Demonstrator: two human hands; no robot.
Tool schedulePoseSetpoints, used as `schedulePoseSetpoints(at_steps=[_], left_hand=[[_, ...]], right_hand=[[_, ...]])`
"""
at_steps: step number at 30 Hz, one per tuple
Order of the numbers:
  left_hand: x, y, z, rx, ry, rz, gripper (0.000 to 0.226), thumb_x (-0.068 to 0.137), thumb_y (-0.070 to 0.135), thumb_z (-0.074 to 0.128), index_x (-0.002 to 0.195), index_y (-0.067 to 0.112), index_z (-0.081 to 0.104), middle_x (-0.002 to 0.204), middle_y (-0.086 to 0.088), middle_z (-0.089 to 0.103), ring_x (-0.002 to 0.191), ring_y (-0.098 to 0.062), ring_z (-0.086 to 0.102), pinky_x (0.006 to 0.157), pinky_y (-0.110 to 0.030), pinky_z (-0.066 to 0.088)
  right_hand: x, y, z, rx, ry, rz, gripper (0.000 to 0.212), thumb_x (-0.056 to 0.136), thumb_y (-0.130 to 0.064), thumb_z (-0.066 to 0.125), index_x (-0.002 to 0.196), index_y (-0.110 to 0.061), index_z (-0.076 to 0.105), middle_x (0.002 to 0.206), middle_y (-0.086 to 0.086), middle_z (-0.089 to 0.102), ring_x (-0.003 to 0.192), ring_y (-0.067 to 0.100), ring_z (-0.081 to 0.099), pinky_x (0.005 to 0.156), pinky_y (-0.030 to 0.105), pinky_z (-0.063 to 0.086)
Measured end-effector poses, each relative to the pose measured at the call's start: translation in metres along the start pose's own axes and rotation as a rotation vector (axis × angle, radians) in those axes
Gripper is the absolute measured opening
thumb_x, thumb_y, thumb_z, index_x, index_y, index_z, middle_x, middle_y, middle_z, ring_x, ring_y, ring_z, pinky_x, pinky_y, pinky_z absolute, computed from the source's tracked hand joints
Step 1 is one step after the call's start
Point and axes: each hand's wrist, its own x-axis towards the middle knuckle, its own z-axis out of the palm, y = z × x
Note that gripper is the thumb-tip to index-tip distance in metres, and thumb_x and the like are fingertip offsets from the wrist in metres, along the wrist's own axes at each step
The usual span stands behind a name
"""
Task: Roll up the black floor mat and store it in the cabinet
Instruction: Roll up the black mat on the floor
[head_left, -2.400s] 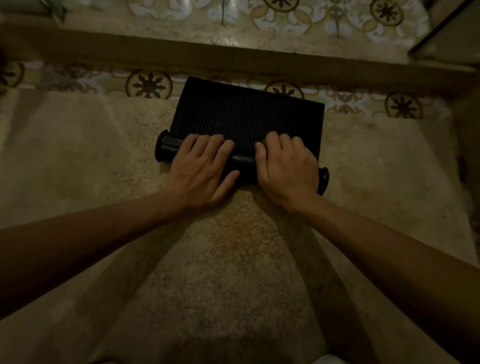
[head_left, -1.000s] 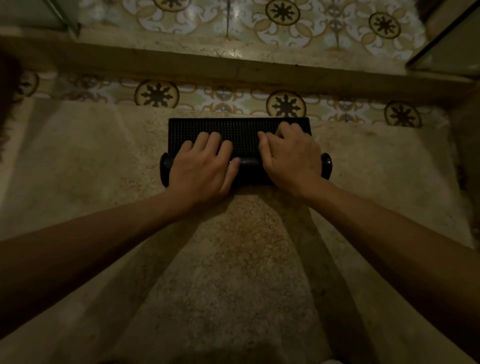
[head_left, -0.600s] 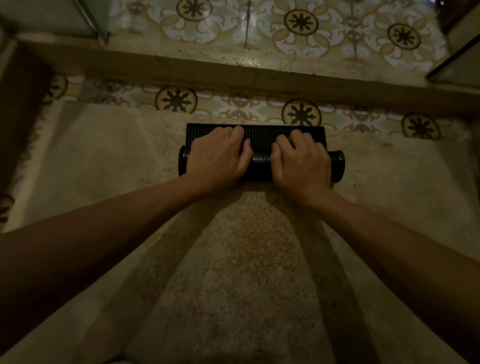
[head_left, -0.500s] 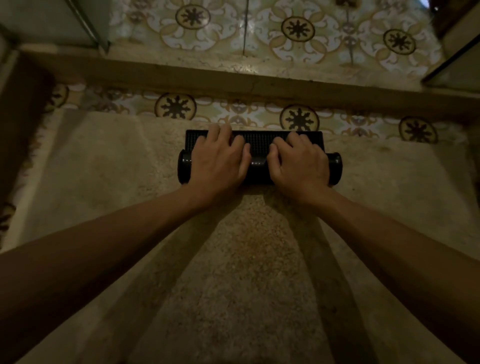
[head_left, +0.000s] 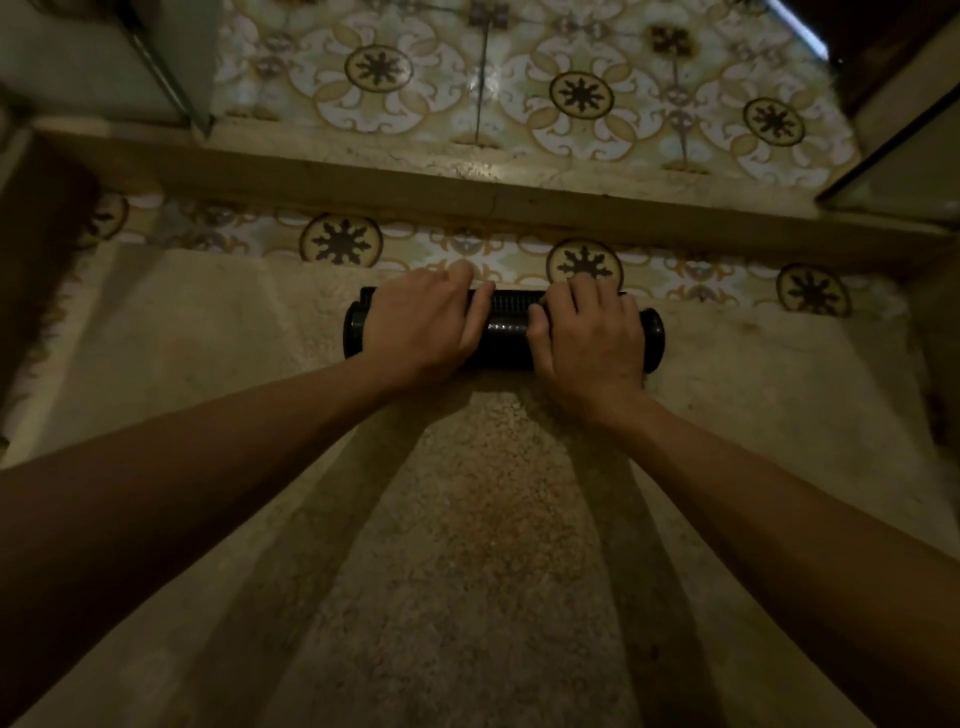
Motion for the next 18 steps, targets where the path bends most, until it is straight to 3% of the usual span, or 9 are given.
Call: schedulePoseSetpoints(at_steps=[3, 6, 10, 13, 15, 18], left_hand=[[0.004, -0.002, 0.000, 0.041, -0.002, 0.009, 0.052, 0.103, 0.050, 0.017, 0.086, 0.020, 0.056, 0.068, 0.000, 0.056, 0.057, -0.013, 0.037, 0.049, -0.030, 0.019], [0.007, -0.001, -0.004, 0.078, 0.043, -0.008, 0.056, 0.104, 0.048, 0.021, 0.088, 0.017, 0.065, 0.088, -0.007, 0.057, 0.073, -0.016, 0.037, 0.054, -0.032, 0.028], [-0.015, -0.011, 0.005, 0.059, 0.050, 0.116, 0.054, 0.100, 0.055, 0.031, 0.110, 0.009, 0.055, 0.101, -0.014, 0.054, 0.082, -0.026, 0.047, 0.067, -0.038, 0.037], [-0.005, -0.022, 0.003, 0.076, 0.043, 0.192, 0.056, 0.096, 0.061, 0.033, 0.104, 0.010, 0.054, 0.093, -0.013, 0.055, 0.078, -0.026, 0.049, 0.060, -0.035, 0.037], [0.006, -0.022, 0.002, 0.101, 0.026, 0.166, 0.059, 0.095, 0.065, 0.031, 0.097, 0.011, 0.056, 0.087, -0.011, 0.055, 0.074, -0.023, 0.048, 0.056, -0.031, 0.032], [0.013, -0.026, 0.008, 0.084, -0.006, 0.144, 0.070, 0.090, 0.076, 0.024, 0.095, 0.014, 0.058, 0.086, -0.007, 0.055, 0.074, -0.019, 0.046, 0.053, -0.031, 0.038]], right_hand=[[0.015, 0.002, 0.000, 0.064, -0.021, -0.010, 0.032, 0.101, -0.034, 0.036, 0.096, -0.011, 0.058, 0.094, 0.011, 0.059, 0.084, 0.028, 0.050, 0.069, 0.041, 0.038], [0.030, 0.007, 0.000, 0.100, -0.031, 0.006, 0.035, 0.101, -0.035, 0.036, 0.090, -0.012, 0.060, 0.087, 0.007, 0.057, 0.077, 0.023, 0.047, 0.064, 0.036, 0.033], [0.047, 0.011, 0.002, 0.118, -0.095, 0.042, 0.042, 0.102, -0.038, 0.034, 0.084, -0.014, 0.064, 0.077, 0.001, 0.050, 0.074, 0.022, 0.049, 0.061, 0.033, 0.029], [0.049, 0.011, 0.002, 0.104, -0.108, 0.055, 0.050, 0.104, -0.045, 0.030, 0.087, -0.016, 0.066, 0.079, 0.001, 0.055, 0.078, 0.024, 0.055, 0.061, 0.033, 0.032], [0.049, 0.014, -0.001, 0.114, -0.157, -0.024, 0.056, 0.103, -0.056, 0.026, 0.092, -0.017, 0.065, 0.087, 0.002, 0.060, 0.084, 0.023, 0.056, 0.064, 0.034, 0.038], [0.060, 0.030, -0.007, 0.092, -0.304, -0.249, 0.071, 0.096, -0.075, 0.021, 0.113, -0.020, 0.062, 0.105, 0.005, 0.061, 0.095, 0.024, 0.055, 0.077, 0.040, 0.048]])
